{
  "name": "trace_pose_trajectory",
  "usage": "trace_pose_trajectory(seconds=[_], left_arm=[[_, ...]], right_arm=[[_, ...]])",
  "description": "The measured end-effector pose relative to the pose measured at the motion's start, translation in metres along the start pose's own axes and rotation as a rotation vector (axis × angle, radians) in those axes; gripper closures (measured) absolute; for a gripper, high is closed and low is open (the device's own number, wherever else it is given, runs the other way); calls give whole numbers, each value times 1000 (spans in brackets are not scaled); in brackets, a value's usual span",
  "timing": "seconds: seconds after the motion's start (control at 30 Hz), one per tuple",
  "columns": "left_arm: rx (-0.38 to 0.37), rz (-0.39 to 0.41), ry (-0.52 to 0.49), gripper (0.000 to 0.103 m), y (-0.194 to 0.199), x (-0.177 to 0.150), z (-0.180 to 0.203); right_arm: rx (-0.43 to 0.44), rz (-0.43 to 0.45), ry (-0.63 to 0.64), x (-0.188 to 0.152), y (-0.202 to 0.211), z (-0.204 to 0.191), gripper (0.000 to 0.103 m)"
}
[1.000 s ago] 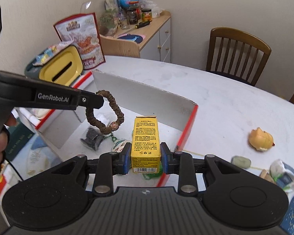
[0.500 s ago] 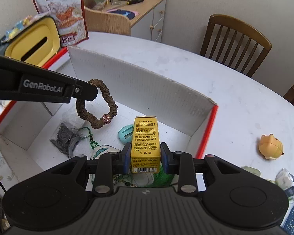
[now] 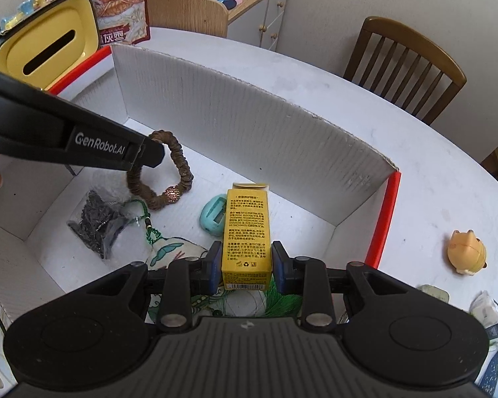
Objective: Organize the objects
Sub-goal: 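Lower both items into the red box and open both grippers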
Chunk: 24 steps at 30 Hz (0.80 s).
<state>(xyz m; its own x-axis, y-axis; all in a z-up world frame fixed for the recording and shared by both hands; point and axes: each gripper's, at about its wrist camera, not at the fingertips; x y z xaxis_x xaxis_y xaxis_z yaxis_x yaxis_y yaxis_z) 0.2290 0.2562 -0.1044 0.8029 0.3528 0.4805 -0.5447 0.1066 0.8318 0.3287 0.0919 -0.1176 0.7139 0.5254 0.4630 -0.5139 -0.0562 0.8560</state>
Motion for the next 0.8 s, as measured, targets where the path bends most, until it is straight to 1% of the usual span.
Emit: trace_pose_trajectory(seconds=[0.13, 0.2, 0.33, 0.4, 0.53, 0.63, 0.7, 0.73, 0.8], left_arm=[[22, -20, -18, 94, -3, -2, -1], [35, -31, -24, 91, -5, -3, -1], [60, -55, -34, 91, -8, -6, 0], [68, -61, -40, 86, -9, -6, 1], [74, -80, -47, 83, -11, -8, 3], [77, -78, -46, 76, -9, -11, 4], [81, -74, -48, 68, -7, -11, 6], [84, -71, -51, 65, -6, -12, 7], [87, -61, -57, 56, -2, -13, 10]], right_arm=[[3, -1, -9, 0, -1, 0, 73], [2, 0, -8, 0, 0, 0, 73], [3, 3, -15, -1, 2, 1, 73], [8, 2, -22, 0, 4, 2, 72], [17, 8, -37, -1, 8, 8, 72], [29, 13, -45, -4, 14, 12, 72], [40, 12, -52, -5, 17, 13, 72], [42, 15, -54, -7, 19, 14, 72], [45, 21, -54, -10, 23, 15, 72]])
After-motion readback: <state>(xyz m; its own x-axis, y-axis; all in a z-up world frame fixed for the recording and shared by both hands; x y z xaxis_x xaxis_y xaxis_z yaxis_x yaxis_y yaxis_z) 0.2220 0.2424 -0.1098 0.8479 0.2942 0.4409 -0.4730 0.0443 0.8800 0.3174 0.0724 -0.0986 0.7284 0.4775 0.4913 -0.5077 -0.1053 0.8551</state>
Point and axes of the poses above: each gripper's, at about its wrist camera, not at the fingertips, and y roughly against the way its jaws point, z to its right, x to its top, and after that the axes turned 9 degrees about -x, right-handed
